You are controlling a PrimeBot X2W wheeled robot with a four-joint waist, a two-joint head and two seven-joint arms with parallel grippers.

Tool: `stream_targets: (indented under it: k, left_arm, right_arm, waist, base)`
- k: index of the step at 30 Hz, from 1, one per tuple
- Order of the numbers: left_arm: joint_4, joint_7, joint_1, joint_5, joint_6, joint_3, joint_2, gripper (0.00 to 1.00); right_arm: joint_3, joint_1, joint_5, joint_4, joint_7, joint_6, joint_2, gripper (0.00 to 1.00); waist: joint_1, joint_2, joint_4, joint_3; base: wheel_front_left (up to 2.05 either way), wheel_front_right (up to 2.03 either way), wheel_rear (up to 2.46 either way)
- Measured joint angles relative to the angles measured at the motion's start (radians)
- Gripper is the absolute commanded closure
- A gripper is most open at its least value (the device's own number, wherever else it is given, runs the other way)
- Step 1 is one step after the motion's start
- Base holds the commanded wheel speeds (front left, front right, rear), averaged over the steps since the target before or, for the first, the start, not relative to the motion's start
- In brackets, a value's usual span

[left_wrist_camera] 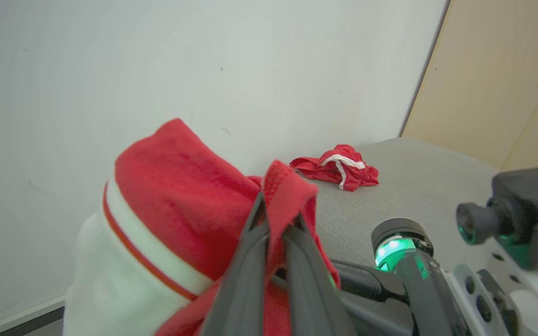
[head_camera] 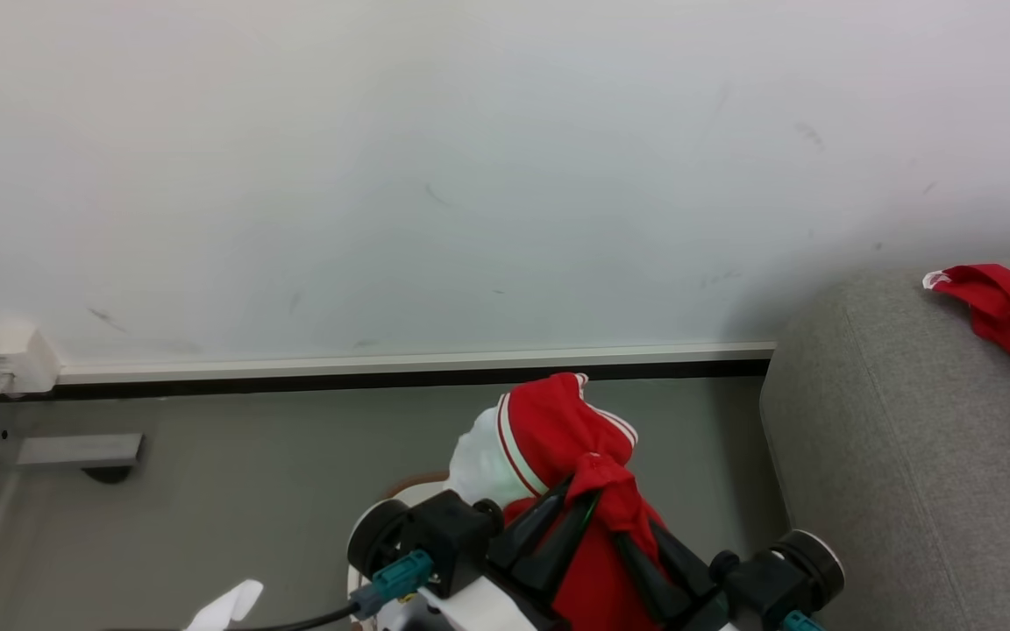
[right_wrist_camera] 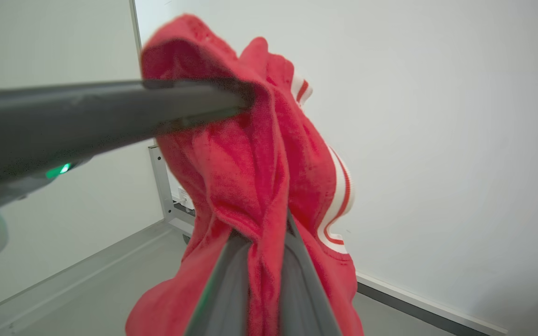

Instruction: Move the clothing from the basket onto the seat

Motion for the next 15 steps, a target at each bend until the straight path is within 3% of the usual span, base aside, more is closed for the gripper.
stream_targets:
  k: [2, 3, 15]
  left_arm:
    - [0.003, -0.007, 0.0, 0.0, 0.004, 0.002, 0.003, 0.09]
    - [0.004, -0.007, 0.0, 0.0, 0.005, 0.002, 0.003, 0.0]
    - [0.05, -0.026, 0.004, -0.001, 0.022, 0.014, 0.017, 0.0]
  right_arm:
    - [-0.01, -0.002, 0.006, -0.002, 0.0, 0.0, 0.0, 1.0]
    - [-0.015, -0.002, 0.008, -0.005, 0.0, 0.0, 0.0, 1.0]
    - [-0.138, 0.002, 0.018, -0.058, 0.001, 0.0, -0.001, 1.0]
  waist:
    - [0.0, 0.0, -0.004, 0.001]
    - [0.0, 0.0, -0.006, 0.002]
    - [0.0, 0.0, -0.086, 0.024]
  base:
    - [0.0, 0.0, 0.0]
    - [0.0, 0.0, 0.0]
    - [0.0, 0.0, 0.0]
